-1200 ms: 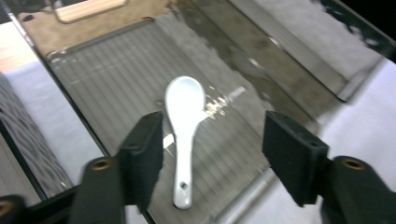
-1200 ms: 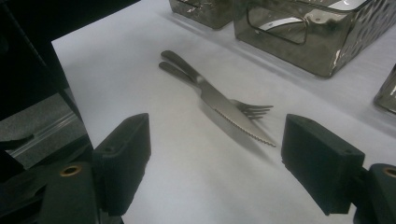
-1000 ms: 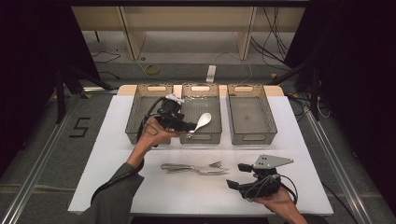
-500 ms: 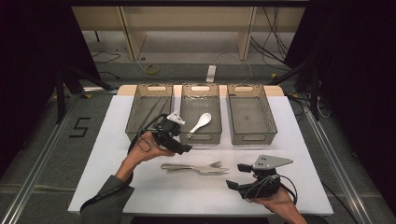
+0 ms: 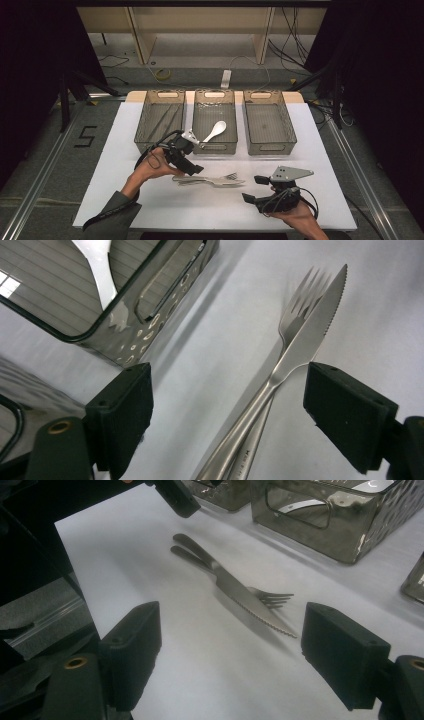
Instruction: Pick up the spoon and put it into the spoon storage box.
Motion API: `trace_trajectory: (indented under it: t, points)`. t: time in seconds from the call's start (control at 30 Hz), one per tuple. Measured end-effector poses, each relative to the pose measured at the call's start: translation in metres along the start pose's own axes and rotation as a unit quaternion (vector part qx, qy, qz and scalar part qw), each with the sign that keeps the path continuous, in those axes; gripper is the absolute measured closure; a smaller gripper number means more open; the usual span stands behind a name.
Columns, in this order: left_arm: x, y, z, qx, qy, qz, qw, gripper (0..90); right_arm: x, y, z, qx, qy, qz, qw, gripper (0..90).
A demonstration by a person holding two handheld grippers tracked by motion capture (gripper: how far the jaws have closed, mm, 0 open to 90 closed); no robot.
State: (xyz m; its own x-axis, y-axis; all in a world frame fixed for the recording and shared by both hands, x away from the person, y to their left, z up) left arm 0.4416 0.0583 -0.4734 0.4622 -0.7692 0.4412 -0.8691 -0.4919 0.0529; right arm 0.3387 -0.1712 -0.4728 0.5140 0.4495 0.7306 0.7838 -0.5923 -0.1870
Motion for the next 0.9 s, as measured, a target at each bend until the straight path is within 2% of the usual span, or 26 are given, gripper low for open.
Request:
trace_trajectory:
  t: [0.33,0.73,0.9]
  points:
    - [-0.008,0.008,0.01,-0.002,-0.033,0.027,0.9991,18.1,0.0,0.0,0.0,0.002,0.002,0.001,1.0,25.0]
    - [-0.017,0.011,0.015,-0.009,-0.062,0.038,0.9973,18.0,0.0,0.002,0.0,0.005,0.003,0.004,1.0,25.1]
    - [-0.02,0.013,0.02,-0.003,-0.076,0.041,0.9963,18.2,0.0,0.002,0.0,0.005,0.002,0.002,1.0,25.0]
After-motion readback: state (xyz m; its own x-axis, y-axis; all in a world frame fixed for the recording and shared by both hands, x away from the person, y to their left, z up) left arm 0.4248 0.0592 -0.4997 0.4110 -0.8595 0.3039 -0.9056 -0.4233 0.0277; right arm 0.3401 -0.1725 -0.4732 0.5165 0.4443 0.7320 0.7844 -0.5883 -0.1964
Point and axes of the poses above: each handheld gripper's, and its own axes: z roughly forward along the jaws, x roughly out of its top, y roughly to its right, the point moved 7 cm from there along z, roughly forward along the jaws, and after that the axes turned 8 degrees about -y, right-handed, at the moved point
